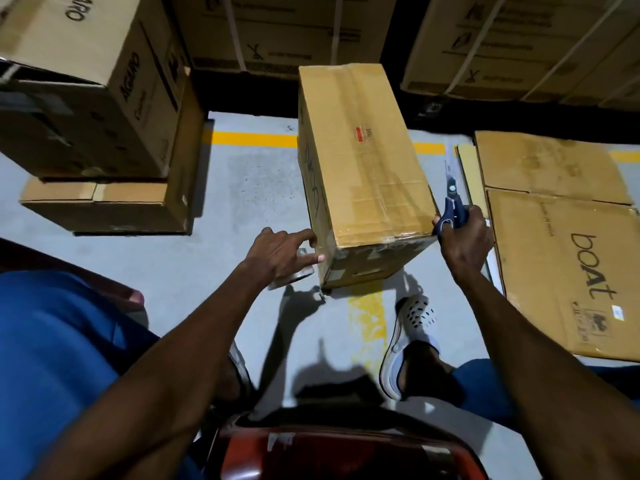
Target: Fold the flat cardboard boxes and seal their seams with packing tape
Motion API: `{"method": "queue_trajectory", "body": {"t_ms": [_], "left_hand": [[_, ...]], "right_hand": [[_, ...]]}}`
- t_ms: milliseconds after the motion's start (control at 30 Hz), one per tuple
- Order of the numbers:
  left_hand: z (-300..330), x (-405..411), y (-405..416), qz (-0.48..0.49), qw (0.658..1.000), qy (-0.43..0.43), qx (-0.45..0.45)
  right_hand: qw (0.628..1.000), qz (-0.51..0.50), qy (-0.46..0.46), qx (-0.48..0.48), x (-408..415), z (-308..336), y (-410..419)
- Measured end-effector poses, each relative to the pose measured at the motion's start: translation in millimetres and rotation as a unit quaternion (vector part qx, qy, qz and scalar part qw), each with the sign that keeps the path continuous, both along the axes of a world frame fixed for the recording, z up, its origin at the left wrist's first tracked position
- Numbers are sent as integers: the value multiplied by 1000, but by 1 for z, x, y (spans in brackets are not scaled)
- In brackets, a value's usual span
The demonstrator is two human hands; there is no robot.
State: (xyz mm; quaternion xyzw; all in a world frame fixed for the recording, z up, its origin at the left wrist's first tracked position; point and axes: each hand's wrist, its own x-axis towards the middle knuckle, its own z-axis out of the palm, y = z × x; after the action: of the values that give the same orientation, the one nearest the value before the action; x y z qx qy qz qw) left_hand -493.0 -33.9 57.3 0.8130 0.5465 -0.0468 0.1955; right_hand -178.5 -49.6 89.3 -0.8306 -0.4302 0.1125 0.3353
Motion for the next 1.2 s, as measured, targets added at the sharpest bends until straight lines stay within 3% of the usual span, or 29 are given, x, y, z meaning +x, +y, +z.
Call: {"method": "queue_trajectory", "body": {"t_ms": [100, 167, 267, 333, 467, 800, 1200], "left_hand": [[1, -4, -7, 44, 997, -71, 9], [3, -5, -9, 73, 993, -91, 8], [6, -6, -7, 96, 991, -94, -7], [6, -9, -7, 100, 990, -97, -11], [10, -12, -6, 115, 988, -101, -15], [20, -5, -9, 129, 987, -97, -13], [22, -5, -10, 130, 985, -107, -29]], "right_hand": [[999, 28, 22, 0, -18, 11, -17], [992, 49, 117, -27, -41, 20, -36], [917, 103, 362, -132, -81, 39, -72], [865, 139, 427, -222, -97, 49, -94], [820, 193, 449, -298, -103, 50, -121], [788, 265, 429, -353, -118, 41, -138], [795, 259, 430, -340, -140, 28, -112]]}}
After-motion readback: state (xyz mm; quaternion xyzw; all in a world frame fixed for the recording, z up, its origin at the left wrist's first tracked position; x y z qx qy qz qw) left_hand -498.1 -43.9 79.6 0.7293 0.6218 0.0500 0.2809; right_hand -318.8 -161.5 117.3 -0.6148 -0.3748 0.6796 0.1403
